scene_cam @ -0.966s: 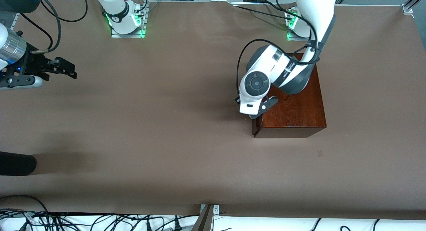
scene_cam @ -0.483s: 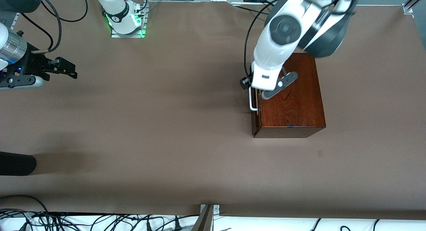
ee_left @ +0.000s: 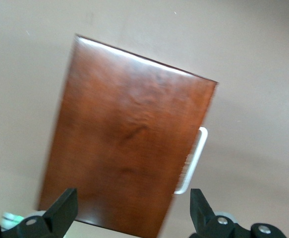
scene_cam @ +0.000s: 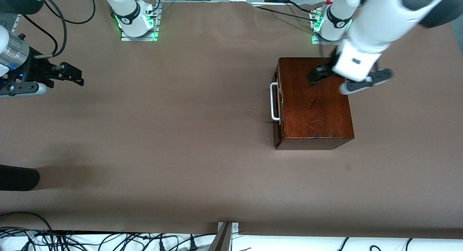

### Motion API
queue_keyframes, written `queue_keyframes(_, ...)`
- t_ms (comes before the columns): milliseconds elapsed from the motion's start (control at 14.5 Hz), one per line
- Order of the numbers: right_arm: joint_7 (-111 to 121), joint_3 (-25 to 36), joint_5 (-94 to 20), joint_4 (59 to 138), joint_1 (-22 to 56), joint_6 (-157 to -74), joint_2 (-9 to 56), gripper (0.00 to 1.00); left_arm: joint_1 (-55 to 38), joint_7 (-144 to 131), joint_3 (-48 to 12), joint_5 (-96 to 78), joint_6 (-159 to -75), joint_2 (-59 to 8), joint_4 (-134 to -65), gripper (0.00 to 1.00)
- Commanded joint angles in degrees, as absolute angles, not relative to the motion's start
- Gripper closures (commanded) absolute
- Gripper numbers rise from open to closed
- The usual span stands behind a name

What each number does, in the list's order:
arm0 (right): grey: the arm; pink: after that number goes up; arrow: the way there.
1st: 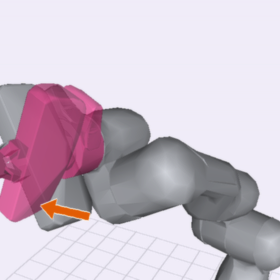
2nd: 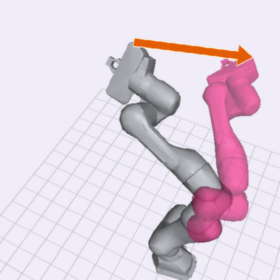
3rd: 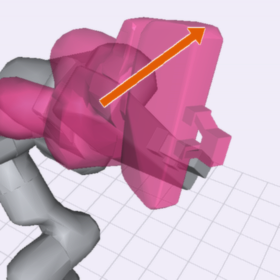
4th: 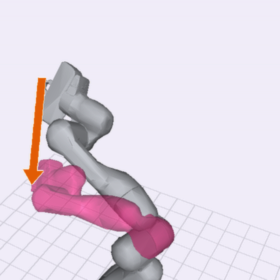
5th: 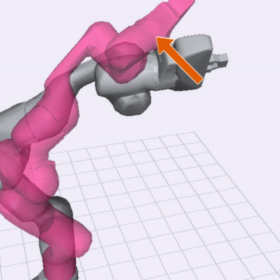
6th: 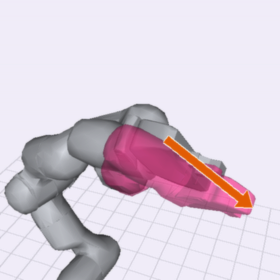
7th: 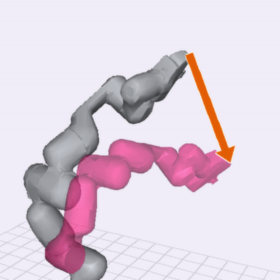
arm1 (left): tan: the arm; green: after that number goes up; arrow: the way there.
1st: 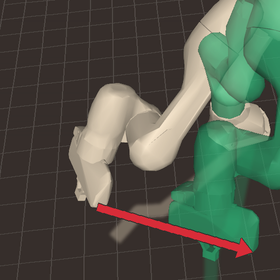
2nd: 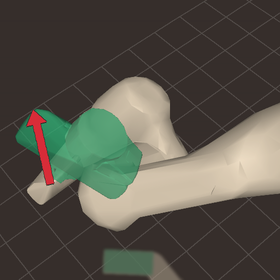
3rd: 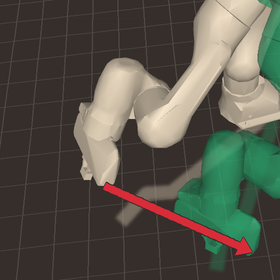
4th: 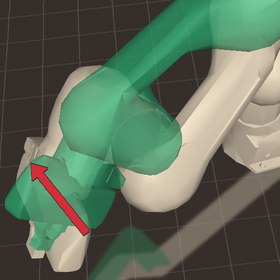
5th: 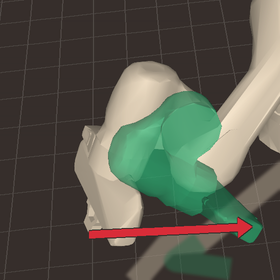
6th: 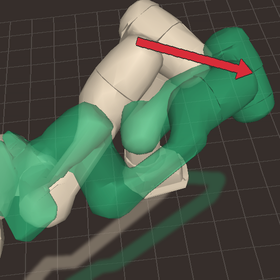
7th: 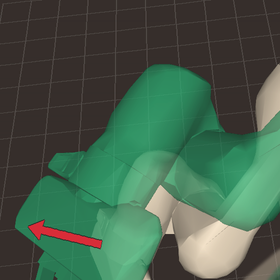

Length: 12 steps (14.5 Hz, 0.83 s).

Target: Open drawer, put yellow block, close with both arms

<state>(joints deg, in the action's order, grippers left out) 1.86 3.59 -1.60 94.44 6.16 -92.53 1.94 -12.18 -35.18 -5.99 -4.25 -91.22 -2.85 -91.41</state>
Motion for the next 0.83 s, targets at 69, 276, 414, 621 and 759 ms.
queue_keyframes(69,1.2,3.8,-1.8,94.4,6.5,-92.1,1.5,0.0,-10.9,-16.7,0.3,-2.8,-91.9,6.3,-99.9,0.0)
queue_keyframes(276,1.1,4.0,-1.8,94.4,6.4,-92.0,1.3,0.0,-10.8,-8.1,3.2,1.7,-91.7,7.2,-100.1,0.0)
queue_keyframes(414,2.1,4.7,-1.3,94.4,6.3,-92.0,1.2,0.0,-10.8,-7.5,3.3,3.3,-89.6,6.9,-98.3,0.0)
queue_keyframes(621,1.9,6.1,-0.8,92.8,6.3,-90.4,1.1,0.0,-10.8,-7.6,3.0,3.0,-89.5,6.9,-98.1,0.0)
queue_keyframes(759,1.9,7.1,-1.1,92.1,6.3,-89.7,1.1,0.0,-10.2,-7.6,3.3,2.3,-89.6,6.9,-97.7,0.0)
